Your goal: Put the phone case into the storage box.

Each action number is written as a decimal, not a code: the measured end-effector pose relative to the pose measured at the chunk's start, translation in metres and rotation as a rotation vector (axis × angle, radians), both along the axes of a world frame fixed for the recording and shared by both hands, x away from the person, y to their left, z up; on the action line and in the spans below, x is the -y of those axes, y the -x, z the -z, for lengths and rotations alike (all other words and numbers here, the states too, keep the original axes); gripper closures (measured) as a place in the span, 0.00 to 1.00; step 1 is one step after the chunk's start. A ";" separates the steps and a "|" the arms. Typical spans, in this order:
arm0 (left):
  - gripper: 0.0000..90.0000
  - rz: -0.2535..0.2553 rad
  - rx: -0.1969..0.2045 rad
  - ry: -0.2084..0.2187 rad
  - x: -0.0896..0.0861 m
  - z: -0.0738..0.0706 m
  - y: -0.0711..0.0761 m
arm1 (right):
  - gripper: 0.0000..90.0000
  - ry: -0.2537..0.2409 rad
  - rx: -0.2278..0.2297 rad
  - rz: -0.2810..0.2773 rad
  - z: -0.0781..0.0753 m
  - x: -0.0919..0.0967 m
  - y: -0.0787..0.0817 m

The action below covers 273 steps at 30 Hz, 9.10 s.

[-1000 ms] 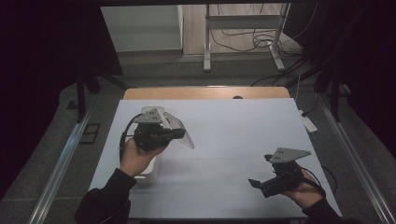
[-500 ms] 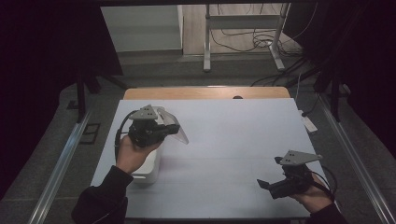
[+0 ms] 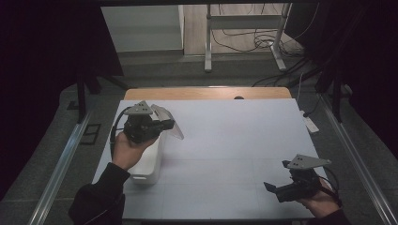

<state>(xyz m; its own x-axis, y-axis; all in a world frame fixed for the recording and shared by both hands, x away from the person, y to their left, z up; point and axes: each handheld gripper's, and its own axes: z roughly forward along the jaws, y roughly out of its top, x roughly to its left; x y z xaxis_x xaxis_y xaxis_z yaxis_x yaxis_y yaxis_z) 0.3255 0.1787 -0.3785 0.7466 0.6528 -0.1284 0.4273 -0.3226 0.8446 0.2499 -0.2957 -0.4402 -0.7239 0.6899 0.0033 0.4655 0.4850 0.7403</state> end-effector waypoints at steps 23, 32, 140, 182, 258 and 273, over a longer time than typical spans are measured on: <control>0.99 -0.091 -0.011 -0.027 -0.024 -0.004 -0.015 | 0.00 -0.027 -0.008 0.146 0.008 0.038 0.011; 0.99 -0.127 -0.019 -0.034 -0.033 -0.003 -0.020 | 0.00 -0.025 -0.011 0.180 0.008 0.045 0.013; 0.98 -0.348 -0.202 -0.179 -0.030 0.064 -0.102 | 0.00 0.032 -0.035 0.212 0.010 0.049 0.018; 0.89 -0.366 -0.177 -0.157 -0.022 0.073 -0.117 | 0.00 0.037 -0.033 0.204 0.010 0.048 0.018; 0.43 -0.251 -0.123 -0.043 -0.017 0.045 -0.080 | 0.00 0.052 -0.034 0.199 0.011 0.047 0.019; 0.31 -0.254 -0.119 -0.048 -0.019 0.044 -0.071 | 0.00 0.052 -0.034 0.199 0.011 0.047 0.019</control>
<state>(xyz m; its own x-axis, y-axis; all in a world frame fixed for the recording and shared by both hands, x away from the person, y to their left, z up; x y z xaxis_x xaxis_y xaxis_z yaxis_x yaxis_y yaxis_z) 0.3965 0.1979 -0.4226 0.5399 0.8244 -0.1700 0.5948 -0.2307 0.7701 0.2308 -0.3426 -0.4509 -0.5735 0.8191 -0.0133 0.5805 0.4178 0.6989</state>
